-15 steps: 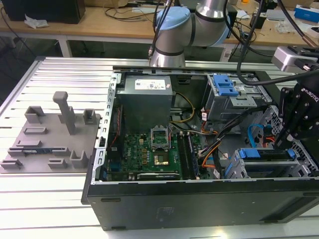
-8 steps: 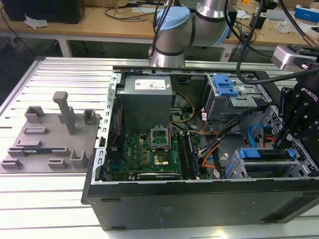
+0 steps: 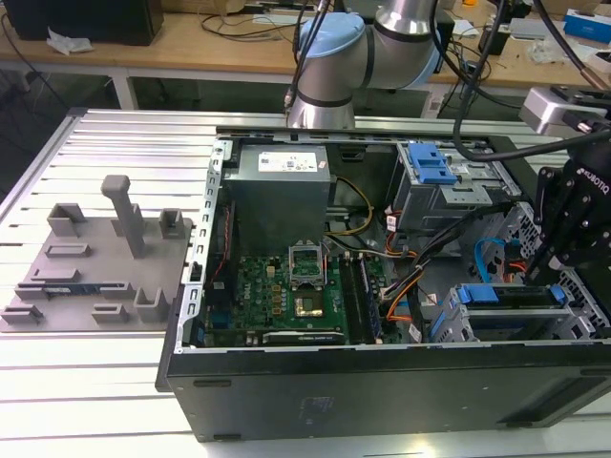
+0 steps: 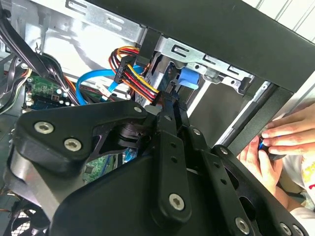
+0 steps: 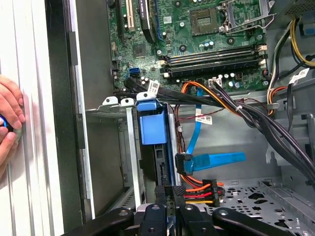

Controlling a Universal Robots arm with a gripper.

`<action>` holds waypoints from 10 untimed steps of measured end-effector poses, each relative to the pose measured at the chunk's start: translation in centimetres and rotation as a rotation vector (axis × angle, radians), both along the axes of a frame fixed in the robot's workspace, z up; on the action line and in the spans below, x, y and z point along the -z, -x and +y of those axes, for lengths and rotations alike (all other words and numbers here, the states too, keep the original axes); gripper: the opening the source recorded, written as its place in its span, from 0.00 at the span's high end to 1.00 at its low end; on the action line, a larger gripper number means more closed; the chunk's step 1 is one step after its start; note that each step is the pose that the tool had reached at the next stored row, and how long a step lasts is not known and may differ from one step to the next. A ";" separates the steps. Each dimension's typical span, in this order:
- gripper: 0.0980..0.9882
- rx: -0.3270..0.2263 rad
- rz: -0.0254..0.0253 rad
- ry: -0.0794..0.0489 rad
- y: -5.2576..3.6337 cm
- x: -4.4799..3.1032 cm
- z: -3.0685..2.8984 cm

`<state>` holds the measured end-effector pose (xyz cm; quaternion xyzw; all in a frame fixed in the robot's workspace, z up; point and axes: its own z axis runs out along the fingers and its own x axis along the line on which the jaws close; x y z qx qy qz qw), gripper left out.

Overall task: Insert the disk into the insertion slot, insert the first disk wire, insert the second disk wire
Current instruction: 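Insert the first disk wire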

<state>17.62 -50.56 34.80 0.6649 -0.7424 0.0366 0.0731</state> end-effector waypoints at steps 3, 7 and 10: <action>0.93 0.000 -0.0018 0.000 -0.03 0.00 -0.01; 0.93 0.000 -0.0185 0.000 0.08 0.05 -0.01; 0.93 0.000 -0.0189 0.000 0.14 0.06 0.00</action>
